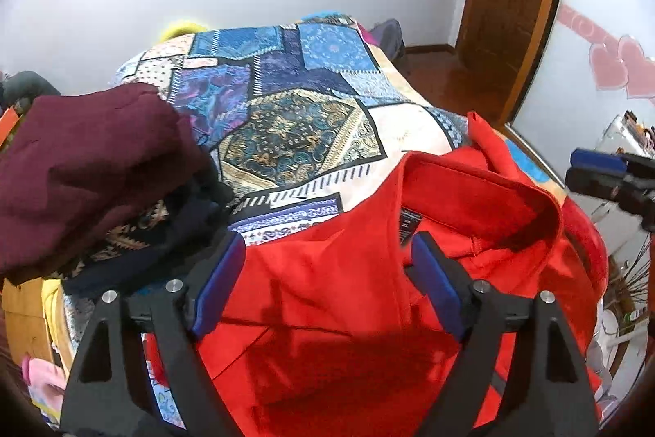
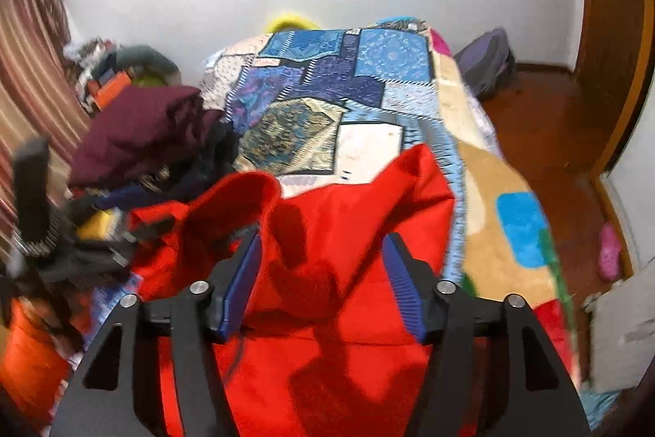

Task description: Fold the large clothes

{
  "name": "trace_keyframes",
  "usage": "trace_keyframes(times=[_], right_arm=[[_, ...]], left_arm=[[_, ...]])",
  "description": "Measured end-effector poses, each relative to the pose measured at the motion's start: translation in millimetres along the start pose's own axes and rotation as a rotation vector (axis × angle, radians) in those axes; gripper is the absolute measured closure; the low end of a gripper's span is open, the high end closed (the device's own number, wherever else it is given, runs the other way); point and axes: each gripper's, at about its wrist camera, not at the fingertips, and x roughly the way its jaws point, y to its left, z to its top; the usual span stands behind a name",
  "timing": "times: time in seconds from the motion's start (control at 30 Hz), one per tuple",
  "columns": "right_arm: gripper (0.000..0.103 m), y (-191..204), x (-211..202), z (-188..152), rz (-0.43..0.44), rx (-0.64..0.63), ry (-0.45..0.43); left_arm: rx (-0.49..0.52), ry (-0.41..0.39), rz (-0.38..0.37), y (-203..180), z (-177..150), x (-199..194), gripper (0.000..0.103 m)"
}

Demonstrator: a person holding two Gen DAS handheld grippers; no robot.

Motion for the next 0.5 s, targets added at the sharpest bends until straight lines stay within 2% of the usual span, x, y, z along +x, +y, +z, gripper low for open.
trace_keyframes(times=[0.2,0.3,0.33,0.37,0.4,0.43,0.47,0.5], right_arm=[[0.045,11,34,-10,0.111,0.014,0.114],[0.045,13,46,-20,0.041,-0.017,0.125],[0.047,13,48,-23,0.024,-0.022,0.128],[0.05,11,47,-24,0.021,-0.016,0.124],[0.062,10,45,-25,0.022,-0.011,0.118],[0.072,10,43,-26,0.013,-0.014,0.117],[0.076,10,40,-26,0.003,-0.021,0.111],[0.08,11,36,-26,-0.005,-0.03,0.102]], left_arm=[[0.056,0.017,0.043,-12,-4,25,0.021],[0.06,0.036,0.042,-8,-8,33,0.04],[0.055,0.046,0.033,-5,-9,34,0.05],[0.046,0.056,0.022,-1,-12,34,0.065],[0.04,0.064,0.017,2,-13,34,0.073],[0.032,0.072,0.011,7,-16,33,0.089],[0.027,0.076,0.009,9,-17,31,0.095],[0.02,0.076,0.003,12,-20,28,0.095]])
